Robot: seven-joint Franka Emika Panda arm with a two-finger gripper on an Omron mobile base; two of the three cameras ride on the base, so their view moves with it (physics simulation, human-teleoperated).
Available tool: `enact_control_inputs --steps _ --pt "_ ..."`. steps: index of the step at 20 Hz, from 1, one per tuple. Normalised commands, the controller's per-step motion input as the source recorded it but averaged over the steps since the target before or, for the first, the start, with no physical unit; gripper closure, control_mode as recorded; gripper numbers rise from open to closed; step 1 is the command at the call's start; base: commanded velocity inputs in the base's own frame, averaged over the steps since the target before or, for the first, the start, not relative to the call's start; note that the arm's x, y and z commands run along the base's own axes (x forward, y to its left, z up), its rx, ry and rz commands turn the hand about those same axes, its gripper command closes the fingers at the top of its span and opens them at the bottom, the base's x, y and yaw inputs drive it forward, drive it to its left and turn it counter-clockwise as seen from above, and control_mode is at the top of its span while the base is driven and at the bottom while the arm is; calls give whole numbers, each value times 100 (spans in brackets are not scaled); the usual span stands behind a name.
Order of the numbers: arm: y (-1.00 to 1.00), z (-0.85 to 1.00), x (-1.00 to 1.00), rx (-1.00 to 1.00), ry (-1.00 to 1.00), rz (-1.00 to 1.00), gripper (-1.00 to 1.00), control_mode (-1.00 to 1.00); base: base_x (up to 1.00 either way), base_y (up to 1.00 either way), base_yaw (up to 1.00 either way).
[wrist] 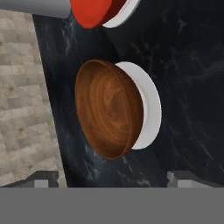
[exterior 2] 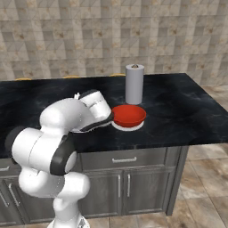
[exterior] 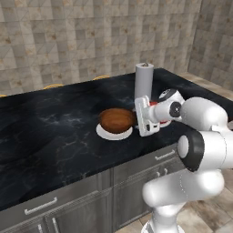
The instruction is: Move the bowls from the cabinet to the plates on the dining table.
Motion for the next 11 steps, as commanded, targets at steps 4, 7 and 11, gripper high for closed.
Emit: enact_control_inputs --steps 4,7,11 --pt "-15 45 -43 0 -5 19 -100 -100 0 0 0" --pt "-14 48 -45 0 -7 22 -100 -100 0 0 0" --pt "-22 31 -32 -14 -16 38 -100 -100 0 0 0"
